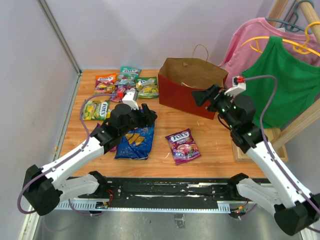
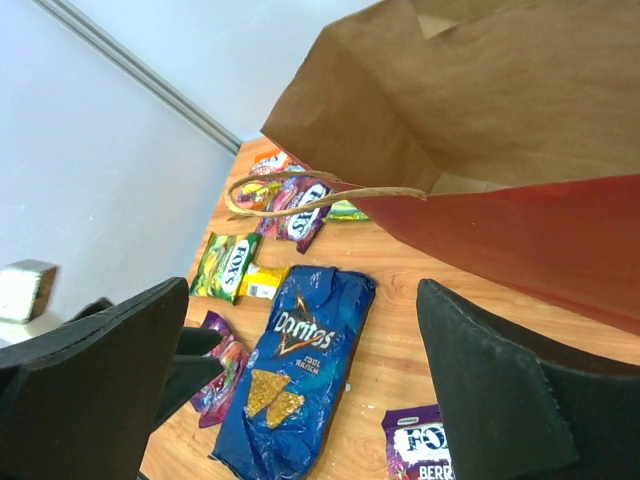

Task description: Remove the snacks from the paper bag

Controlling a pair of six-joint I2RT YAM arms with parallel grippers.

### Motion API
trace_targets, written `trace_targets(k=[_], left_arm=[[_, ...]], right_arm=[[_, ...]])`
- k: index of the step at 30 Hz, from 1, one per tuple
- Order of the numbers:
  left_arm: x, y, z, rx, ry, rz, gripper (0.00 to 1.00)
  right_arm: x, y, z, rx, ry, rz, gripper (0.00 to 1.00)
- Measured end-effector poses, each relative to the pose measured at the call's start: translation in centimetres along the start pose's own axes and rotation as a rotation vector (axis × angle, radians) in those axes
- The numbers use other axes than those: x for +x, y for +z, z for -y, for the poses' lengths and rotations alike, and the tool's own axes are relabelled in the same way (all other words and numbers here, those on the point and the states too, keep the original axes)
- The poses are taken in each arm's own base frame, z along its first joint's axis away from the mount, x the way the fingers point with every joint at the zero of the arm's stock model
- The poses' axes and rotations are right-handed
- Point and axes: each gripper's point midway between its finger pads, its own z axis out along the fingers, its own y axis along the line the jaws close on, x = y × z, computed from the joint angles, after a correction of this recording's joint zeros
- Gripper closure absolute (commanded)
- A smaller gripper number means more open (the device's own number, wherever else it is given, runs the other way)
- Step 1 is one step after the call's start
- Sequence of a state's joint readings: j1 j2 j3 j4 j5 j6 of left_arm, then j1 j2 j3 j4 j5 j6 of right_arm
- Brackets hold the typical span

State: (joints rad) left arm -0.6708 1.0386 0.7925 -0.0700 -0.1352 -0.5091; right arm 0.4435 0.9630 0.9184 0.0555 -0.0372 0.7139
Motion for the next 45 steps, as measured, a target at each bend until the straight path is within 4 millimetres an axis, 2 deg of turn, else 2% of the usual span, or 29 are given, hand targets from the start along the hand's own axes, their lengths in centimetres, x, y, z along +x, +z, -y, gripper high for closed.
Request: trace_targets(k=[2,5,7,8,12,18,25,29,32,38,41,45], left_arm=[[1.0,0.9,-0.4,-0.006,0.001,-0.013,0.50],[2.0,2.8,-0.6,-0.004,0.011,-0.024,0.84],[2.8,4.4,-0.8,-0.008,0.030,-0.043,0.98],[3.3,5.3,-1.0,-0.011,0.042,-0.058,0.99],[4.4,8.7,-2.0,-0.022,0.039,-0.104,1.00],[3.5,14.2,-3.9,-0.045,0.011,-0.091,0.99],[1.6,22.5,-3.6,-0.048,0.016,-0.074,1.00],[1.5,26.0,-3.9,-0.076,0.016,-0.087,0.99],[1.6,28.0,-4.1,-0.095,0.003,-0.102,0.99],[0.9,32.5,-3.9,-0.112,-0.036,-0.104,0.99],[0.7,33.8,-4.0,-0.117,-0.075,-0.099,0.99],[-0.2,35.6,-4.2,-0.104,-0.155,-0.078,1.00]], right_arm=[[-1.0,-1.5,-0.2,-0.002,-0.011,0.040,0.01],[-1.7,-3.7,0.3,0.016,-0.018,0.098,0.02],[-1.7,-5.2,1.3,0.045,-0.021,0.132,0.02],[-1.6,-5.7,1.8,0.060,-0.023,0.138,0.02],[-1.0,-7.8,3.5,0.113,-0.032,0.160,0.02],[-0.9,-9.3,4.6,0.147,-0.048,0.182,0.02],[0.8,-10.3,7.1,0.222,-0.084,0.165,0.02],[1.1,-10.7,8.1,0.252,-0.093,0.177,0.02],[2.0,-10.3,9.6,0.283,-0.093,0.155,0.02],[4.4,-7.8,13.7,0.336,-0.036,0.048,0.02],[5.5,-7.3,15.6,0.352,0.016,0.008,0.02],[5.9,-6.9,15.8,0.317,0.057,-0.002,0.02]])
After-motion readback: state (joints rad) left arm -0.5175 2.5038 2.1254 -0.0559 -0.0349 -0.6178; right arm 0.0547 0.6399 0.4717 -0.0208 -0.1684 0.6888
